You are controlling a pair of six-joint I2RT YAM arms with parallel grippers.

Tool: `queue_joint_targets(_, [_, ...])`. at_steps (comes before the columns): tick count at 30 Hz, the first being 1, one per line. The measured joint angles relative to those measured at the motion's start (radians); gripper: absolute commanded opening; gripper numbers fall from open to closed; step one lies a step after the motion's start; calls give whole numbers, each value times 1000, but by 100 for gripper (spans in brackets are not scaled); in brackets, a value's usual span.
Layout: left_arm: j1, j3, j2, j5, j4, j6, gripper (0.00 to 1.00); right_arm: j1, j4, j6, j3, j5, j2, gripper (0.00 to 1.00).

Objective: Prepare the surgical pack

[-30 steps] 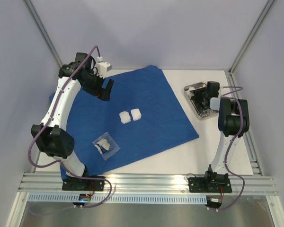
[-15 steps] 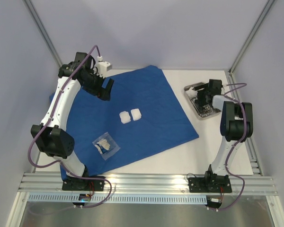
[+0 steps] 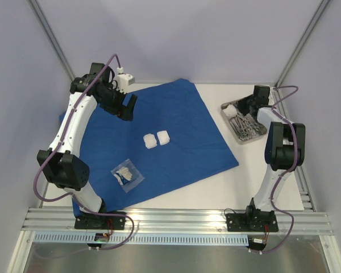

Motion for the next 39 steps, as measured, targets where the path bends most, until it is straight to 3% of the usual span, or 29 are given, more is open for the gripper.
queue_joint_targets(7, [0,-2,0,0,5,0,100,5,12,17,23,-59,132,1])
queue_joint_targets(15, [2,-23,0,-10,5,1,99,6,12,13,17,-64,147,1])
queue_joint_targets(17, [3,-23,0,-8,5,-1,89,6,12,7,20,-64,146,2])
queue_joint_targets(20, [4,-24,5,5,5,-10,74,6,11,-3,23,-63,144,12])
queue_joint_targets(21, [3,-23,11,13,5,-16,70,7,10,-11,23,-62,138,28])
queue_joint_targets(22, [3,-24,21,18,5,-23,69,8,7,-13,23,-57,132,35])
queue_joint_targets(24, [0,-23,55,24,6,-36,69,13,-4,-40,21,-42,105,41])
queue_joint_targets(28, [-19,-23,185,18,7,-61,79,35,-36,-114,11,3,-13,45])
queue_joint_targets(35, [-92,-23,422,14,57,-71,74,57,-52,-223,-65,54,-263,45])
queue_joint_targets(39, [-127,2,496,18,80,-71,70,56,-84,-280,-90,73,-312,45])
